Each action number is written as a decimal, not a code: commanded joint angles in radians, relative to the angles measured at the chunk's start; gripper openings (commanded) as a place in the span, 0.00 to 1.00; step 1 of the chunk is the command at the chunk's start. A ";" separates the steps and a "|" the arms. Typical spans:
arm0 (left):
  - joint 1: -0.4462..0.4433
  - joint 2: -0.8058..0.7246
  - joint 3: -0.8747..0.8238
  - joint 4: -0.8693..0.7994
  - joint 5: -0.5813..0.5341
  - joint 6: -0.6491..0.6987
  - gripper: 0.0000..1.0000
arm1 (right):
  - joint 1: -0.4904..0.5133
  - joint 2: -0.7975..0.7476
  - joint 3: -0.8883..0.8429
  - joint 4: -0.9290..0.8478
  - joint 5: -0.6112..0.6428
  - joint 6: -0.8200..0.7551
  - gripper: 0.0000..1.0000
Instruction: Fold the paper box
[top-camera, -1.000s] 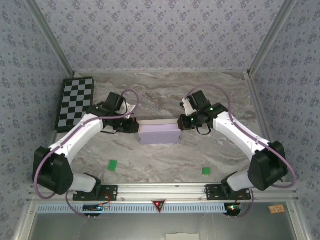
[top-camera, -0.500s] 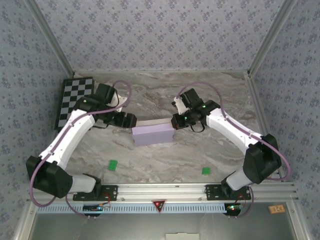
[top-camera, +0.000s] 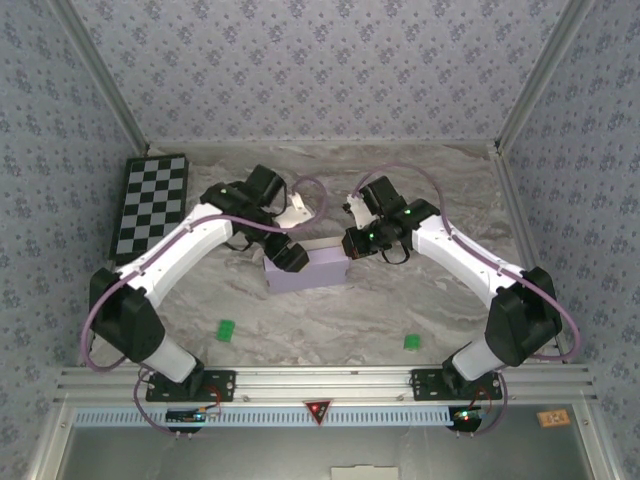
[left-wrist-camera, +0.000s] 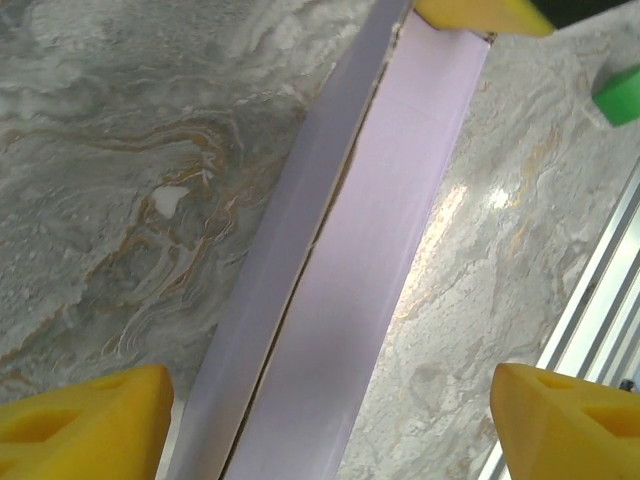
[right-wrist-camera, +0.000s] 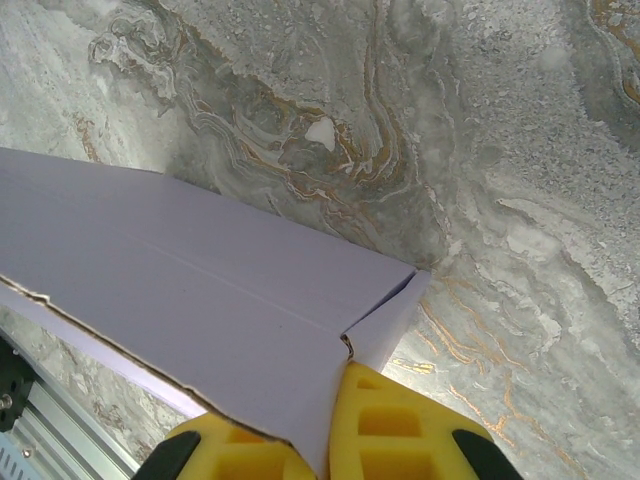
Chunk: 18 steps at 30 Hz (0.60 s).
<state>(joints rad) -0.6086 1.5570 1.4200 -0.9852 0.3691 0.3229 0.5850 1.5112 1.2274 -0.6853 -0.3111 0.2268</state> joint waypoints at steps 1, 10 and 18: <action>0.001 0.023 0.002 0.030 -0.024 0.092 0.83 | 0.005 0.024 0.006 -0.048 -0.002 -0.016 0.07; -0.008 0.103 0.029 -0.015 0.028 0.159 0.79 | 0.005 0.024 0.022 -0.053 0.004 -0.020 0.08; -0.025 0.150 0.050 -0.027 -0.015 0.172 0.63 | 0.005 0.026 0.041 -0.063 0.012 -0.023 0.09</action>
<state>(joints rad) -0.6247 1.6981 1.4307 -0.9901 0.3523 0.4709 0.5854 1.5188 1.2438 -0.7059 -0.3073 0.2165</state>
